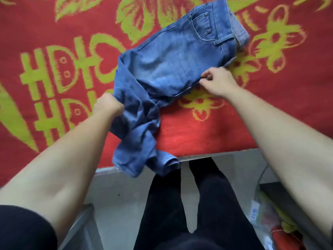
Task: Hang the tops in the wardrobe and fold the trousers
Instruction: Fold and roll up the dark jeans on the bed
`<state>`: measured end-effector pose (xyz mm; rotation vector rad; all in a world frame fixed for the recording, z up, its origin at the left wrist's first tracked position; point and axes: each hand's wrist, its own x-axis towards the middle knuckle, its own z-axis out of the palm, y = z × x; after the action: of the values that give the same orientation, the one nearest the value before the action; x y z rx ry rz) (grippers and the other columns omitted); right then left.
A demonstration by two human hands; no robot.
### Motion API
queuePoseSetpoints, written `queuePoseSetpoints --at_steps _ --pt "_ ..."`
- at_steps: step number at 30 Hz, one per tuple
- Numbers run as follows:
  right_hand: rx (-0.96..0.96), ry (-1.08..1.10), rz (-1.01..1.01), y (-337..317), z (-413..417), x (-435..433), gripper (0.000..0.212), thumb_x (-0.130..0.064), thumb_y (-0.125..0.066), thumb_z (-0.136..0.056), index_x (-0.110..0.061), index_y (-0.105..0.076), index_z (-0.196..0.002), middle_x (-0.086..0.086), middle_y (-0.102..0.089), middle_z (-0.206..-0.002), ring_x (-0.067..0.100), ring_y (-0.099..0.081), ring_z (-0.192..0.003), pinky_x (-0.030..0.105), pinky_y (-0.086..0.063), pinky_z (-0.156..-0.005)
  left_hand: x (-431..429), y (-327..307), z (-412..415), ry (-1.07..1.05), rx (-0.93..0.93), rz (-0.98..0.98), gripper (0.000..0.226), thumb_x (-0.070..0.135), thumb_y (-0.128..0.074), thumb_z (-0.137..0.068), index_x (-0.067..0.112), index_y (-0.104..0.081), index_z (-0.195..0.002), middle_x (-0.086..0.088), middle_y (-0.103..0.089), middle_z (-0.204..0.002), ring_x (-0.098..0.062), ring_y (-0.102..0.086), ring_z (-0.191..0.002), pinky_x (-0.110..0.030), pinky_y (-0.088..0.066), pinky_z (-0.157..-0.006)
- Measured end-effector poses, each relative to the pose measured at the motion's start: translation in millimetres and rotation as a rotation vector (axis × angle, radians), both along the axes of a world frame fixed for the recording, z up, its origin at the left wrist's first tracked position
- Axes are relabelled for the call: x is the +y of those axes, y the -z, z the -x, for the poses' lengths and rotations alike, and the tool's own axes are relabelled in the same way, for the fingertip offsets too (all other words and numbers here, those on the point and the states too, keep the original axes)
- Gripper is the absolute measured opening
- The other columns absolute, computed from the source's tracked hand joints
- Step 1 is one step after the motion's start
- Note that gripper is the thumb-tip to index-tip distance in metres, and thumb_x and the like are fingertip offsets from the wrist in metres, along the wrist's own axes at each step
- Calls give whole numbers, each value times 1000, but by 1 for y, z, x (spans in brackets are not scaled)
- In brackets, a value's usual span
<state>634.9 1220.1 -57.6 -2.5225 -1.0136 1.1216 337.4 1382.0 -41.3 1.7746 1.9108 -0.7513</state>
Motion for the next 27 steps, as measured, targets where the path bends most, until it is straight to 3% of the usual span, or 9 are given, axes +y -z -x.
queuePoseSetpoints --at_steps 3,5,8,10,12,15,19,23,27 --pt "-168 169 -146 4 -32 14 53 -37 -59 -85 -17 -53 -134 17 -43 -139 33 -44 -130 34 -33 -111 15 3 -10 21 -36 -248 54 11 -61 -81 14 -44 -132 -18 -53 -130 -39 -50 -123 -47 -43 -96" --pt "-239 275 -167 6 -47 21 74 -42 -61 -85 -13 -36 -148 18 -27 -152 34 -28 -143 35 -22 -117 14 10 -18 117 -204 -372 64 11 -55 -85 20 -34 -145 -15 -38 -146 -35 -40 -132 -48 -39 -102" --pt "-119 329 -23 13 -55 27 97 -47 -67 -87 -9 -12 -158 16 -20 -162 32 -20 -150 36 -18 -120 7 23 -33 442 -356 -174 56 17 -44 -87 29 -41 -142 -5 -37 -151 -29 -32 -138 -51 -34 -108" --pt "-114 255 28 17 -46 22 89 -43 -71 -86 -14 -23 -156 15 -34 -156 34 -32 -144 38 -28 -116 1 34 -41 600 -200 105 49 22 -40 -89 32 -50 -136 -4 -47 -145 -31 -26 -140 -60 -23 -111" --pt "-199 112 24 17 -32 10 74 -33 -71 -86 -25 -36 -152 16 -43 -146 39 -38 -135 43 -35 -111 -2 38 -47 541 -155 164 46 22 -38 -91 31 -56 -132 -3 -50 -143 -31 -24 -142 -61 -16 -112" --pt "-392 -245 -184 19 -11 -12 51 -12 -52 -86 -29 -60 -133 15 -61 -113 43 -50 -108 50 -45 -88 -1 30 -62 276 -253 -94 41 25 -37 -93 21 -56 -129 -11 -57 -133 -33 -41 -131 -54 -28 -107" --pt "-544 -621 -346 37 15 -36 28 -21 -51 -83 -27 -76 -95 4 -58 -83 30 -40 -94 44 -29 -79 4 21 -106 146 -527 -345 51 40 -32 -99 9 -45 -137 -14 -44 -142 -31 -38 -132 -46 -33 -107" --pt "-530 -619 -262 39 30 -39 26 -19 -58 -79 -26 -78 -94 5 -59 -88 30 -38 -100 44 -26 -87 -2 18 -154 425 -826 -246 74 71 -28 -90 21 -48 -141 -5 -55 -134 -23 -43 -132 -42 -32 -110" --pt "-382 -380 -322 36 34 -40 31 -16 -57 -74 -23 -77 -96 5 -62 -90 37 -52 -99 43 -37 -86 -16 36 -152 922 -441 43 68 78 -45 -80 35 -58 -130 1 -52 -142 -35 -21 -144 -51 -23 -115"
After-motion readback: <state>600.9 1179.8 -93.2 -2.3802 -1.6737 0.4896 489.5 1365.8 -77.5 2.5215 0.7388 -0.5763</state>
